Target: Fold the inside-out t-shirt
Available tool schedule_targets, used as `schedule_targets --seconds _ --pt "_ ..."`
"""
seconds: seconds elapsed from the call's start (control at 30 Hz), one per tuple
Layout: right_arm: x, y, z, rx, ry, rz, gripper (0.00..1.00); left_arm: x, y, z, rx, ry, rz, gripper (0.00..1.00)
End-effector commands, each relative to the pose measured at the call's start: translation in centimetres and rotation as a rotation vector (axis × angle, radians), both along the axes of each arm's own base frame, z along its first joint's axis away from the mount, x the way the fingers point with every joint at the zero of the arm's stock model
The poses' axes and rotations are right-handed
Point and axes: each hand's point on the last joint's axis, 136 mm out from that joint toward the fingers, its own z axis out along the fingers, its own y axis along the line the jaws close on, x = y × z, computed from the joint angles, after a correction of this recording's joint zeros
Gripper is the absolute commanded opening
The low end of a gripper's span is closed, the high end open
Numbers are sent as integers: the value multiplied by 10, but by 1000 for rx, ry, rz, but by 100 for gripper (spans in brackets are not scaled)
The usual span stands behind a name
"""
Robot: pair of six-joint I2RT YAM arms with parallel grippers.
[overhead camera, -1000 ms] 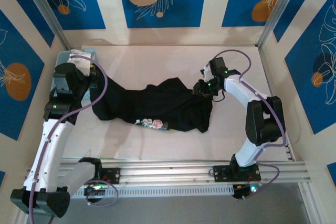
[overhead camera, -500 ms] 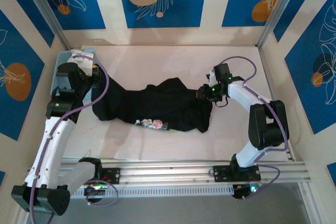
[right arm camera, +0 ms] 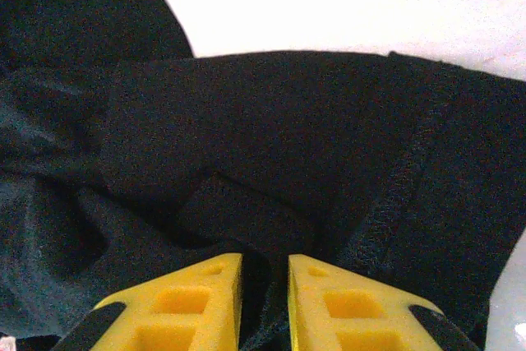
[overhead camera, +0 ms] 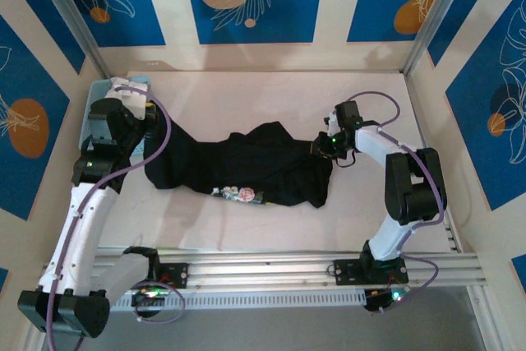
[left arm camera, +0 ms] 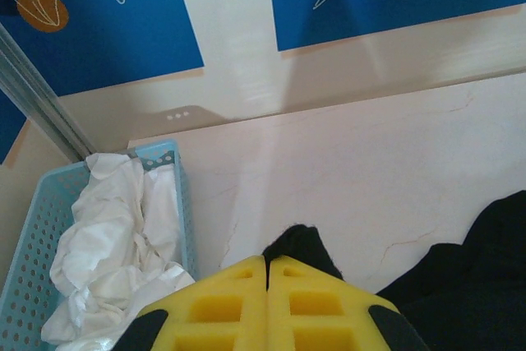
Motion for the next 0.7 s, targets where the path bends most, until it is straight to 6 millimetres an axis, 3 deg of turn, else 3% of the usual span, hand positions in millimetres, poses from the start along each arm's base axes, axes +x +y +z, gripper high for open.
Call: schedule_targets --seconds 0.0,0.2,0.33,0.43,0.67 --pt "-9 -3 -6 10 26 -2 20 3 -1 6 -31 -31 -6 0" --pt "-9 1 -14 37 44 -3 23 2 -1 7 -32 -33 -8 0" --pt "-3 -2 3 42 -12 -8 7 1 -1 8 -33 -34 -6 0" --pt "2 -8 49 100 -161 -14 0 1 0 12 -52 -44 3 0" --pt "-18 -15 208 379 -602 71 0 -2 -1 29 -139 -93 5 0"
